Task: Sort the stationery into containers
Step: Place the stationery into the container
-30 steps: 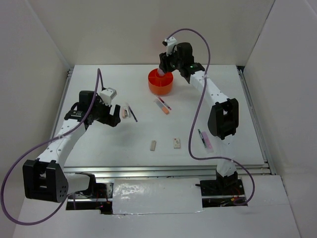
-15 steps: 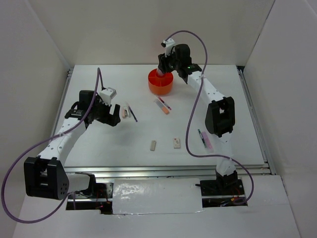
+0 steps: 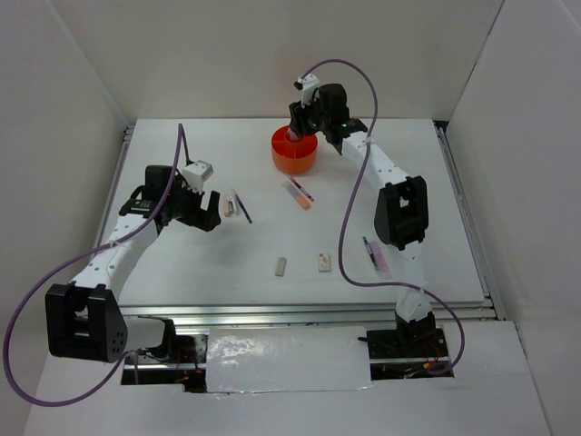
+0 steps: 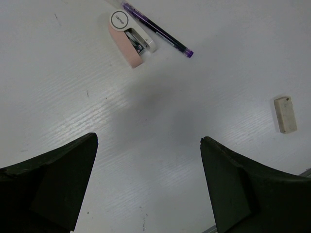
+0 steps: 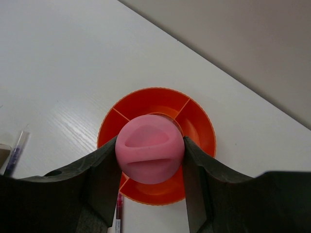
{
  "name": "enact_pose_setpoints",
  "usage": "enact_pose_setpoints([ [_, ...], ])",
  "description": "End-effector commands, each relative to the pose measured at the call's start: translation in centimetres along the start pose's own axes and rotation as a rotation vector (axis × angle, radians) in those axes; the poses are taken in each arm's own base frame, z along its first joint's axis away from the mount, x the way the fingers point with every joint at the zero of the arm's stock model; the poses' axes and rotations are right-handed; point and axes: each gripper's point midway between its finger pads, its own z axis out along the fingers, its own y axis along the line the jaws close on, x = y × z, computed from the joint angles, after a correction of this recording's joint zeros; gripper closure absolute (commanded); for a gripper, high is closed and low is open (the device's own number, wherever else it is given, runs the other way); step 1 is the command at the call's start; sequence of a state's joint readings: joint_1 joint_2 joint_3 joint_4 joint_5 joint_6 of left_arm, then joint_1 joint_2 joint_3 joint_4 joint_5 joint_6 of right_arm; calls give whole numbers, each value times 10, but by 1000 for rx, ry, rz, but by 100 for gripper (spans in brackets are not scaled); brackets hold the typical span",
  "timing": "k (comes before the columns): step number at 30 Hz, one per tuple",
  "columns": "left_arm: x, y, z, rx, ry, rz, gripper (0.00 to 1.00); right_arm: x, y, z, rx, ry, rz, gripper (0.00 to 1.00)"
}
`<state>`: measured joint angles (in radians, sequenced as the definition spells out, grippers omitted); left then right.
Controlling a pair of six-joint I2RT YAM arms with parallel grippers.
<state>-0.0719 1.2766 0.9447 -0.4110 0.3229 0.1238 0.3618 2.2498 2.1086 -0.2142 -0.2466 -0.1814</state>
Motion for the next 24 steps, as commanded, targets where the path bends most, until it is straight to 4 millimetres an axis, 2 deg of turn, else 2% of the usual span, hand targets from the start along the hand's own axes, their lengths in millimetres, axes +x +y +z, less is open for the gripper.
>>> enact_pose_setpoints([
  [1, -23, 0, -2, 19, -63, 1, 1, -23, -9, 4, 16, -79, -30, 66],
  [4, -23, 0, -2, 19, -65, 3, 1, -20, -9, 6, 18, -75, -26, 57],
  [5, -23, 0, -2, 19, -63, 1, 1, -20, -9, 6, 21, -75, -24, 47],
  [10, -25, 0, -2, 19, -69, -1, 1, -31, -11, 2, 36, -97, -17, 23],
  [14, -36, 0, -9, 17, -106, 14, 1, -49, -6, -8, 31, -115, -18, 17],
  [15, -38, -1, -10, 19, -116, 22, 1, -62, -6, -18, 32, -136, -20, 17],
  [17, -49, -1, -17, 9, -154, 67, 1, -73, -3, -30, 22, -144, -15, 17],
  [18, -56, 1, -22, -1, -174, 88, 1, -91, -2, -46, 22, -170, -19, 17],
  [19, -60, 3, -24, -10, -182, 117, 1, -88, -1, -54, 19, -155, -7, 17],
  [20, -63, 6, -26, -31, -183, 125, 2, -104, -2, -75, 27, -181, -8, 17],
  [21, -71, 9, -28, -45, -189, 130, 4, -105, -2, -85, 29, -172, 4, 18],
  [22, -74, 11, -28, -56, -182, 112, 6, -89, -2, -90, 27, -133, 27, 18],
  [23, -70, 18, -27, -92, -149, 83, 11, -101, -5, -115, 39, -156, 25, 19],
  [24, -76, 19, -23, -108, -138, 37, 14, -72, -4, -117, 37, -89, 50, 20],
])
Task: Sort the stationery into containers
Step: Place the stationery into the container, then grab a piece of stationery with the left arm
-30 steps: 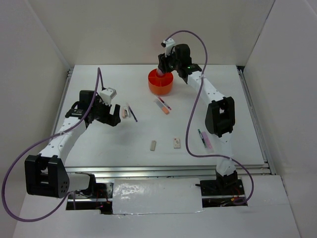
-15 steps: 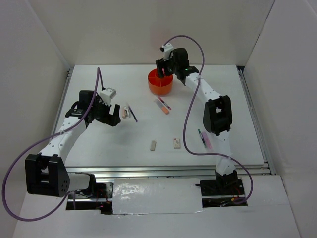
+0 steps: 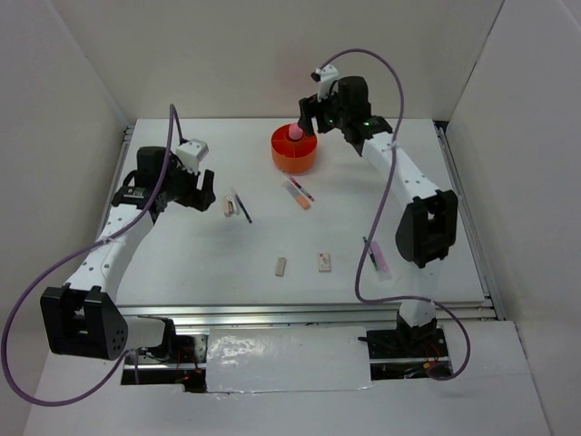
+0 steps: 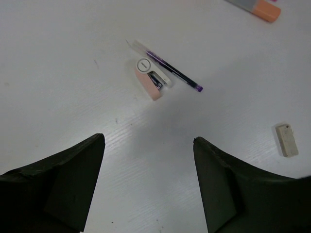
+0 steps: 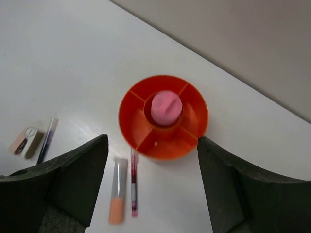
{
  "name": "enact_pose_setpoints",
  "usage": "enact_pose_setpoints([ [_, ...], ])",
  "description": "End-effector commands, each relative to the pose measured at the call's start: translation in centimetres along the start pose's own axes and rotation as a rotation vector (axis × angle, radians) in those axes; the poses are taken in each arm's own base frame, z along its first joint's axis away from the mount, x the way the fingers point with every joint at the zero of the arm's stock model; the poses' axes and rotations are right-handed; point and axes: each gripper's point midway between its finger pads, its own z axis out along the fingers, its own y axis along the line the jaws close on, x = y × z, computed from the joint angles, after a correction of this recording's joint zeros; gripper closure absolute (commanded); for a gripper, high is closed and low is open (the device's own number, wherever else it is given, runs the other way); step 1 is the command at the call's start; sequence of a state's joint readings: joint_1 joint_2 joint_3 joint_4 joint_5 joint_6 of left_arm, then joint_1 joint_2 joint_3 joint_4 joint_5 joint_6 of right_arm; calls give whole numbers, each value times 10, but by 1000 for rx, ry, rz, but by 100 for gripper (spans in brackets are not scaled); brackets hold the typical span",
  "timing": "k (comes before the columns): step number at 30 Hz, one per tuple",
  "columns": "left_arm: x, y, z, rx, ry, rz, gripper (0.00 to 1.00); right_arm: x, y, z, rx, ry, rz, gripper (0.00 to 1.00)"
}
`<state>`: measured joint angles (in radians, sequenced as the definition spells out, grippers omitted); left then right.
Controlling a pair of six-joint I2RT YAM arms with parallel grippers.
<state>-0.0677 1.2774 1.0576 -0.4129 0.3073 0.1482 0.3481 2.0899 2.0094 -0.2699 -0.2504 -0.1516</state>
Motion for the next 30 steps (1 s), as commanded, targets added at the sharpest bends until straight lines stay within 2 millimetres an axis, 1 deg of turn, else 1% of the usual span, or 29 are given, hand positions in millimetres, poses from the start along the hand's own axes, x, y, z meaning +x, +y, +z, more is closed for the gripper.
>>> enact_pose_setpoints([
  [1, -28, 14, -1, -90, -21, -41, 16, -42, -7, -80, 38, -75, 24, 20],
  [2, -23, 14, 2, -99, 10, -64, 19, -51, -7, -104, 54, -96, 19, 21],
  [3, -25, 12, 7, -112, 22, -79, 20, -43, -11, -114, 69, -84, 25, 21],
  [4, -27, 8, 9, -126, 19, -153, 21, -11, -12, -118, 75, -23, 47, 22],
  [5, -29, 5, 12, -135, 13, -170, 23, -16, -13, -140, 89, -44, 47, 23],
  [6, -28, -2, 17, -147, 20, -170, 23, -5, -20, -149, 107, -25, 62, 23],
  [7, -29, -7, 21, -161, 11, -211, 24, 12, -17, -163, 108, -2, 79, 23],
  [8, -31, -10, 24, -177, 3, -225, 25, 21, -18, -171, 113, 12, 93, 23],
  [9, -34, -13, 32, -209, -2, -225, 25, 29, -23, -180, 126, 20, 106, 23],
  [10, -36, -15, 37, -235, -3, -279, 25, 43, -20, -191, 131, 37, 118, 23],
  [11, -36, -13, 46, -294, 18, -330, 25, 64, -22, -196, 138, 71, 139, 23],
  [12, -34, -12, 53, -322, 43, -354, 24, 71, -22, -200, 143, 78, 146, 23],
  [13, -33, -11, 59, -348, 70, -375, 23, 68, -22, -210, 151, 62, 143, 23],
  [14, -35, -8, 78, -367, 111, -392, 23, 72, -22, -215, 155, 62, 149, 23],
  [15, -23, -7, 83, -396, 185, -425, 22, 82, -22, -217, 153, 80, 165, 23],
  [16, -20, -6, 91, -408, 220, -440, 22, 80, -20, -222, 154, 68, 165, 23],
  [17, -21, -1, 108, -421, 248, -451, 22, 84, -20, -224, 155, 74, 173, 23],
  [18, -18, 2, 115, -435, 264, -464, 22, 89, -18, -225, 147, 81, 187, 23],
  [19, -17, 5, 120, -442, 268, -473, 23, 89, -19, -227, 149, 77, 192, 23],
  [20, -14, 12, 131, -447, 274, -492, 23, 92, -18, -228, 147, 82, 198, 23],
  [21, -15, 14, 138, -431, 268, -514, 24, 92, -18, -229, 143, 82, 204, 23],
  [22, -11, 23, 148, -435, 280, -538, 25, 96, -18, -229, 144, 90, 208, 23],
  [23, -10, 25, 153, -432, 284, -551, 28, 96, -18, -229, 140, 90, 212, 23],
  [24, -16, 30, 157, -430, 272, -558, 29, 98, -18, -229, 141, 92, 216, 23],
  [25, -7, 34, 166, -435, 297, -558, 31, 100, -18, -229, 141, 96, 219, 23],
  [28, -2, 40, 180, -426, 311, -574, 40, 104, -18, -228, 134, 105, 231, 23],
  [30, 6, 39, 189, -411, 333, -587, 43, 107, -20, -227, 133, 112, 241, 23],
])
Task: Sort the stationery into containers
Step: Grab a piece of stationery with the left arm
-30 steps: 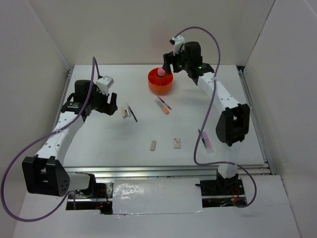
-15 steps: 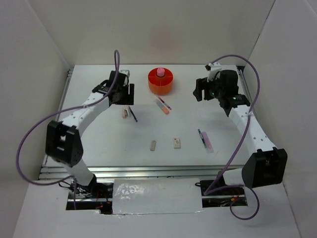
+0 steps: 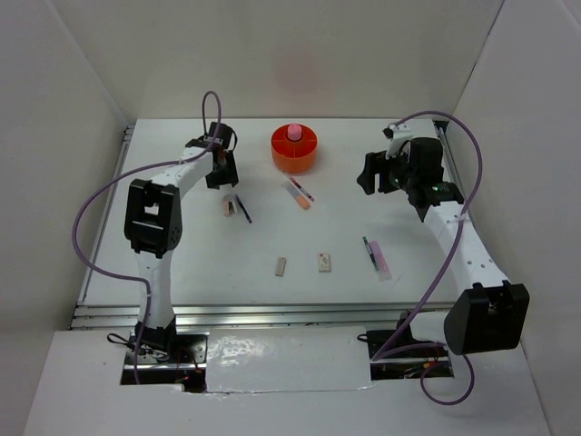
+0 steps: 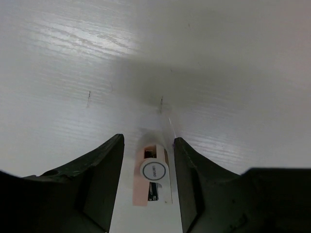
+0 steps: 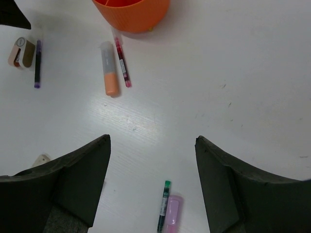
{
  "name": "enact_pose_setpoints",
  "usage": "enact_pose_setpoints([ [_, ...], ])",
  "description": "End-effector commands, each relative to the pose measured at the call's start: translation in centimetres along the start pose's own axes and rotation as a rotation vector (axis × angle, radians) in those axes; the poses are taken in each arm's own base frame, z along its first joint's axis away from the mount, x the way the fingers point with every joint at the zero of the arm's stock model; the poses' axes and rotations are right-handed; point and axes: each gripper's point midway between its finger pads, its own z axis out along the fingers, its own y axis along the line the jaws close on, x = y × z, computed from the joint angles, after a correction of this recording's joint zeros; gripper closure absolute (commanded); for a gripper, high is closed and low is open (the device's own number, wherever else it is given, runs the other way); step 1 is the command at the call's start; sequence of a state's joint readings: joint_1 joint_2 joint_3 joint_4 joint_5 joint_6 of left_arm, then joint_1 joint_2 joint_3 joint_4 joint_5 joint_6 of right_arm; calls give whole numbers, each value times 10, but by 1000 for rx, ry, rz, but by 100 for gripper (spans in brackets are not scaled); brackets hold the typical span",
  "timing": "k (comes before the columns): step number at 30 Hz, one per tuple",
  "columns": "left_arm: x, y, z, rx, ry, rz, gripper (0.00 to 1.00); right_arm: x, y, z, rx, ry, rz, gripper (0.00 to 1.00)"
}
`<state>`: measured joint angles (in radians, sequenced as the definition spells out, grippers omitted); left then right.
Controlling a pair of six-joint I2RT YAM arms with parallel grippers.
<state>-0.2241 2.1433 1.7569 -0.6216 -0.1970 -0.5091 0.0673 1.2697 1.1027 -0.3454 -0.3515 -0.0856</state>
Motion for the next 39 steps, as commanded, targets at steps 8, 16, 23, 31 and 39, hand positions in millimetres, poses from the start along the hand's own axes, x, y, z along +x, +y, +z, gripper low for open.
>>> enact_pose_setpoints([
  [8, 12, -18, 24, 60, 65, -42, 39, 1, -2, 3, -16, 2, 27, 24],
  [16, 20, -29, 33, 92, 98, -50, 40, 2, -4, 6, -20, 6, 36, 24],
  [23, 27, -39, 39, 133, 130, -44, 56, 2, -8, 5, -12, 11, 37, 24],
  [31, 33, -59, 27, 223, 141, -30, 76, 2, -7, 6, -19, 13, 36, 24],
  [39, -23, -88, -33, 396, -44, -39, 100, 3, -8, 0, -17, 18, 33, 25],
])
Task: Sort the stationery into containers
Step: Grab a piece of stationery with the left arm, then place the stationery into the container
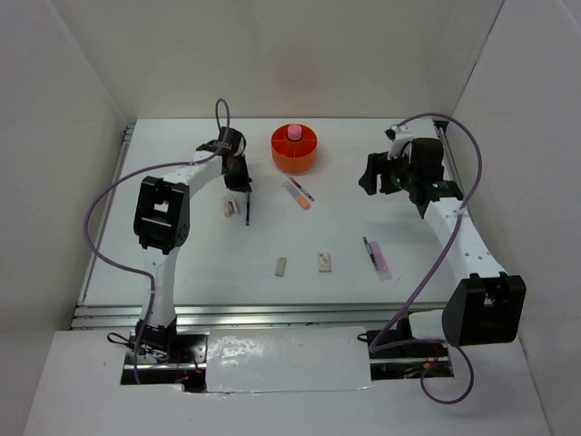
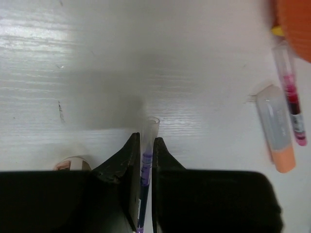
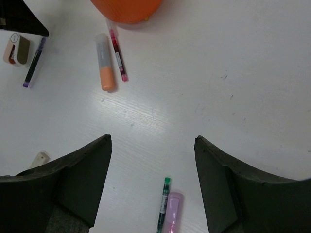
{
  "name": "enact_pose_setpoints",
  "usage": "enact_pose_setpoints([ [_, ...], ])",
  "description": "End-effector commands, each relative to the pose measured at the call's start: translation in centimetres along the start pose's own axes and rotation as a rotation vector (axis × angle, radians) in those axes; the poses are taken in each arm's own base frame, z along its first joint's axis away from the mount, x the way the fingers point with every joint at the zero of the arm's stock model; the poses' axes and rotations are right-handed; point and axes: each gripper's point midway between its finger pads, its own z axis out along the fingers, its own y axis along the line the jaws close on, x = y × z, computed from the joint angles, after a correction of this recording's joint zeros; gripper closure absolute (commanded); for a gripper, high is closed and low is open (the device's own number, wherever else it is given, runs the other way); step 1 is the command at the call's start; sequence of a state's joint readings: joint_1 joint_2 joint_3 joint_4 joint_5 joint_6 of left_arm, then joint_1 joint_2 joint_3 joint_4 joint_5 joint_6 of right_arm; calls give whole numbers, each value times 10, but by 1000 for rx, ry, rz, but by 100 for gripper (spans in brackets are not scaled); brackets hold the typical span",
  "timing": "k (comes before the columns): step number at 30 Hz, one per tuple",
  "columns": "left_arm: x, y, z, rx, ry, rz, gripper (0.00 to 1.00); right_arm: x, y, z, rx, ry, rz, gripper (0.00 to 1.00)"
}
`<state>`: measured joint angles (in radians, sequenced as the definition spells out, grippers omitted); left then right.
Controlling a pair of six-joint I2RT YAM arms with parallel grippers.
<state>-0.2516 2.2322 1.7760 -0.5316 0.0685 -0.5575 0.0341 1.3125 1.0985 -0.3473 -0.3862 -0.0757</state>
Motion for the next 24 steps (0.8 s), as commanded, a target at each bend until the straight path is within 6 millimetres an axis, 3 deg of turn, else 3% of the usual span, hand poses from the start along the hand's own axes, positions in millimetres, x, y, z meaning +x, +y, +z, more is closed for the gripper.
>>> enact_pose_setpoints([
  [1, -48, -46, -58, 160, -174, 21, 100, -11, 2, -11, -10, -26, -14, 25],
  [5, -93, -82, -139, 276, -429, 126, 100, -13, 1, -17, -3, -25, -40, 25],
  [8, -109, -102, -191, 364, -609, 211, 100, -17, 1, -20, -3, -29, -43, 24],
  [11, -101, -116, -222, 497, -705, 329, 100, -21, 1, -22, -6, -35, -41, 24],
  [12, -111, -123, -241, 546, -797, 355, 100, -21, 2, -22, -9, -36, -41, 24],
  [14, -106, -122, -248, 586, -841, 375, 100, -22, 2, -22, -10, -38, -40, 24],
  [18, -121, -140, -273, 727, -1006, 417, 100, -19, 2, -21, -13, -36, -34, 24],
  [24, -150, -169, -267, 741, -1179, 518, 100, -15, -2, -19, -1, -20, -45, 24],
])
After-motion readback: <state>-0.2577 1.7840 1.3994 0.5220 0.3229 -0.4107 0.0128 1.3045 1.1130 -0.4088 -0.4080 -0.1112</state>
